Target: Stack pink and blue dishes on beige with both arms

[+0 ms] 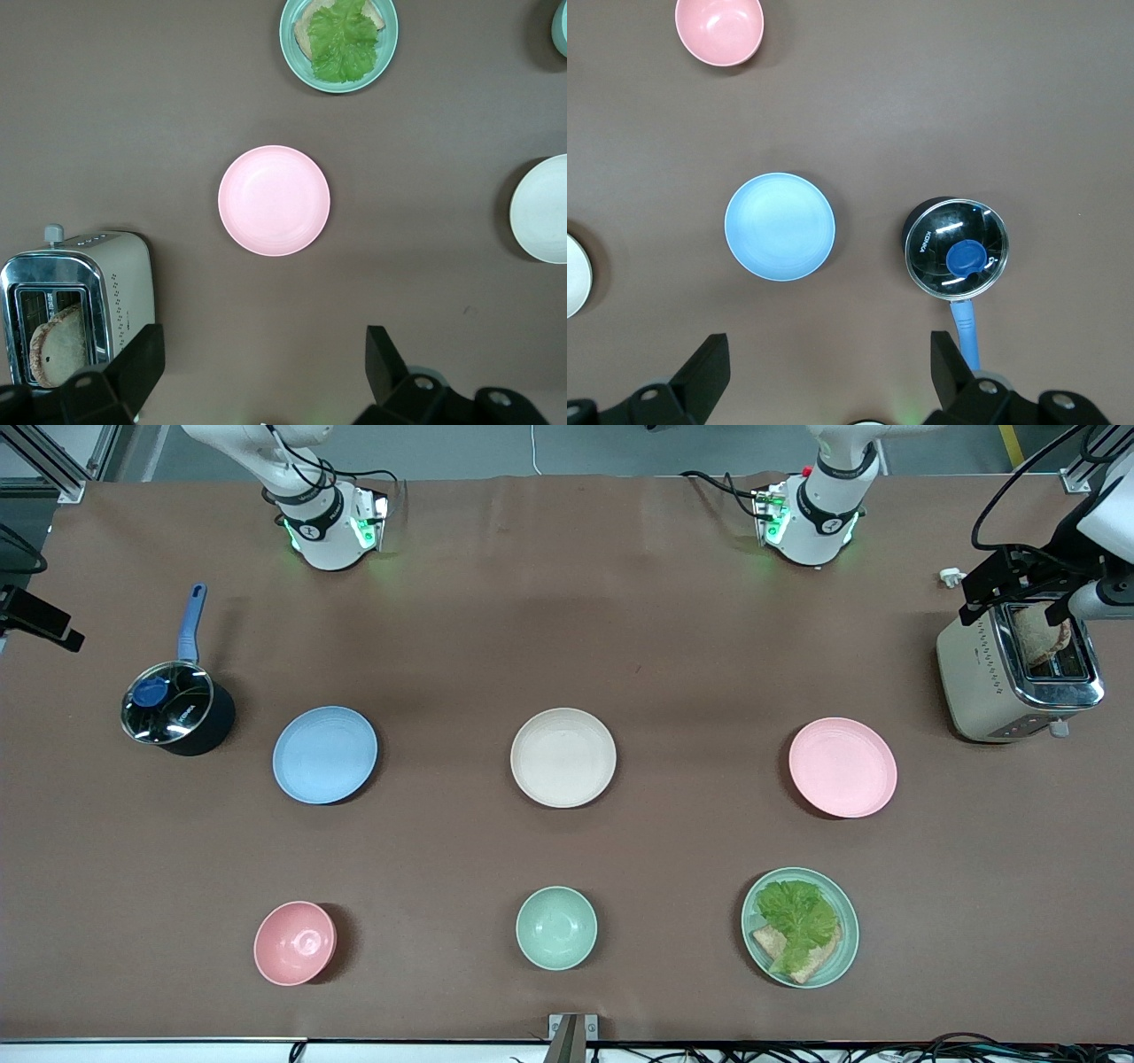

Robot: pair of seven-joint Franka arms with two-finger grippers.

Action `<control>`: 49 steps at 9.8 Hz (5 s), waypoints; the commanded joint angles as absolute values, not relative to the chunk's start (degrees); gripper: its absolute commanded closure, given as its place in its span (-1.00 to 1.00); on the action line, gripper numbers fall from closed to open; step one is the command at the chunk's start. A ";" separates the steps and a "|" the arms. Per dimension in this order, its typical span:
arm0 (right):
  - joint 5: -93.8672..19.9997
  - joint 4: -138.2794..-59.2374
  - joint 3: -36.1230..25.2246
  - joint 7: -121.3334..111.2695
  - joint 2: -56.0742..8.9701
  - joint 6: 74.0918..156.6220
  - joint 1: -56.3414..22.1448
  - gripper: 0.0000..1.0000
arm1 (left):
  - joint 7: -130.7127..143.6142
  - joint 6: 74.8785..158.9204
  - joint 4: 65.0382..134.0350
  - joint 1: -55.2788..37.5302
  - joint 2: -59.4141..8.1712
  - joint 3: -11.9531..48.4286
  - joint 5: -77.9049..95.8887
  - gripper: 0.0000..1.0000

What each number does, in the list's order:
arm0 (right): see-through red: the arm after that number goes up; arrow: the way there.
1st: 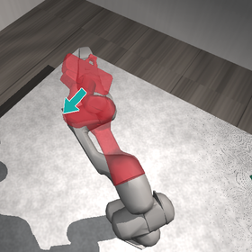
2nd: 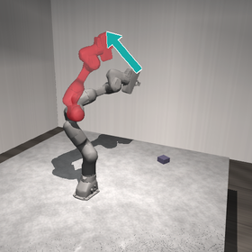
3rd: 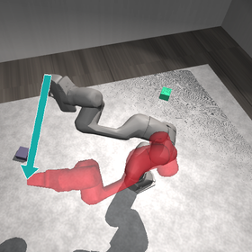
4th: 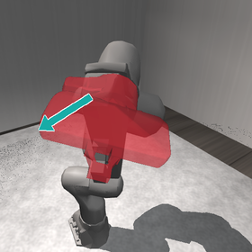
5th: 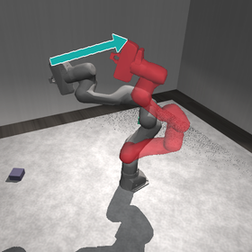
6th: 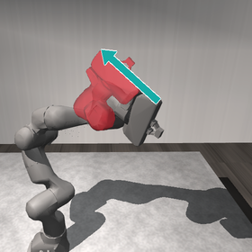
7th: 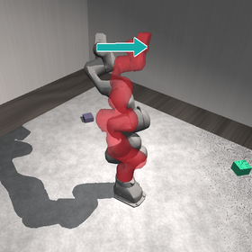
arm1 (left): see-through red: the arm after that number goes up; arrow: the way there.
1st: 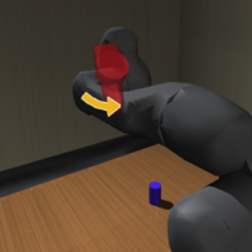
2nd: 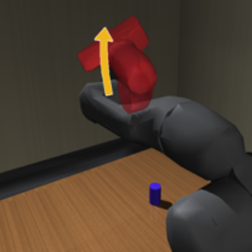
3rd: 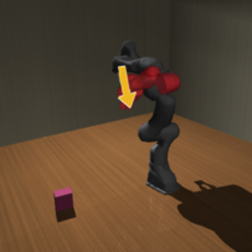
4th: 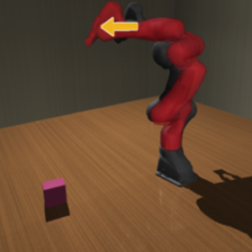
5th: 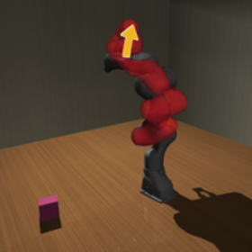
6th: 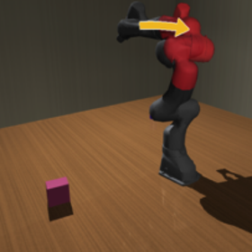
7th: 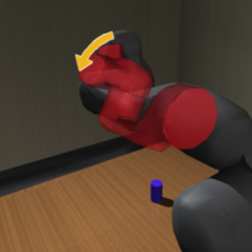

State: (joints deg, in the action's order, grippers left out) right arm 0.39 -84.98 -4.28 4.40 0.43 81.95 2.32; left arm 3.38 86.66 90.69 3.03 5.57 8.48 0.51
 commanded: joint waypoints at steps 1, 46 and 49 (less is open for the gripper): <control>0.62 -84.90 -3.34 3.95 0.70 81.56 3.25 -1.00 | 2.20 86.22 90.97 3.43 4.48 8.35 1.32 -1.00; -32.08 -103.62 -3.10 8.76 -15.38 105.00 -7.03 0.99 | 40.06 135.94 101.34 -8.69 -36.64 28.83 -5.43 0.98; -31.90 -105.81 3.23 11.87 -15.82 113.17 -7.91 0.99 | 42.27 137.99 101.42 -11.42 -38.50 28.83 -7.65 0.97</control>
State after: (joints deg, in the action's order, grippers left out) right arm -32.39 -103.70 0.87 10.63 -16.42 109.75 -7.96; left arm 41.30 136.91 101.00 -10.75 -37.37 29.48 -6.16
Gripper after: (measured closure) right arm 0.921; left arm 0.956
